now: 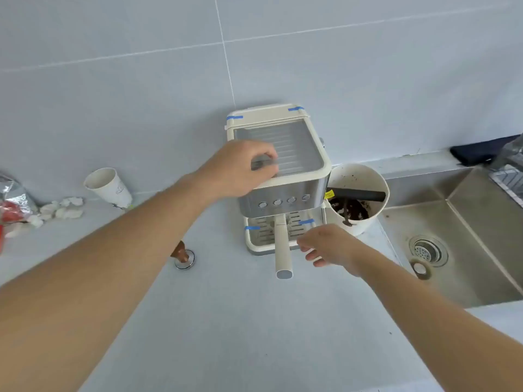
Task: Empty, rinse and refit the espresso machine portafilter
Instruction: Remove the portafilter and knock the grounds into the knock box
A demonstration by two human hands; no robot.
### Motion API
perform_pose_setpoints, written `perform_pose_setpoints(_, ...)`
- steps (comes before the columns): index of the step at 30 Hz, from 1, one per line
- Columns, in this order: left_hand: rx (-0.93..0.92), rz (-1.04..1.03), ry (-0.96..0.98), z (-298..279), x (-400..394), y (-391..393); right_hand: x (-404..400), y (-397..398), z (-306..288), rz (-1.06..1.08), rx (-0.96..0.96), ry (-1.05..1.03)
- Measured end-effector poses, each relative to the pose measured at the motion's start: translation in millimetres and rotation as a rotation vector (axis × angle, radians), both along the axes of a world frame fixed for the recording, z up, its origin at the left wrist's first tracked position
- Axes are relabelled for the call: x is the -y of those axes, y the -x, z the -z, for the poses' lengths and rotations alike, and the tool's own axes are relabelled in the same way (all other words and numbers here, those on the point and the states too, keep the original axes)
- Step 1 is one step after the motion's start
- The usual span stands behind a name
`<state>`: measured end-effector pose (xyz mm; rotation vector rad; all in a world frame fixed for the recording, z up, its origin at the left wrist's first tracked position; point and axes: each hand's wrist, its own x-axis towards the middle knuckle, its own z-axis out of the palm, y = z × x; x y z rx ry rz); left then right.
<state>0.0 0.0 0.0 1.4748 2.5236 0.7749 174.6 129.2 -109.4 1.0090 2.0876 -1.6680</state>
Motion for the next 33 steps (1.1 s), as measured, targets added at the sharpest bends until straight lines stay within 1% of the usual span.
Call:
perform_pose_setpoints(1,0.007,0.022,0.0,2.9,-3.3,-2.6,5.2,1.7,7.2,0.046,0.003,0.02)
perform_pose_setpoints(4,-0.067,0.086,0.023,12.8,-11.3,-4.6,21.0,5.5,24.3,0.168,-0.053,0.135)
perform_pose_setpoints(10,-0.292,0.241,0.205,29.8,-23.2,6.2,52.3,13.3,41.4,0.416,-0.152,0.518)
perform_pose_setpoints(12,-0.279,0.259,0.245,32.4,-26.0,8.9,59.4,15.6,44.5,0.498,-0.192,0.611)
perform_pose_setpoints(15,-0.226,0.234,0.223,33.1,-26.9,12.5,64.6,18.9,44.9,0.577,-0.211,0.711)
perform_pose_setpoints(23,-0.202,0.206,0.168,40.8,-32.0,13.0,63.2,24.8,51.7,0.647,-0.176,0.822)
perform_pose_setpoints(33,-0.217,0.19,0.169,43.6,-33.0,14.5,72.6,32.3,59.4,0.709,-0.213,0.731)
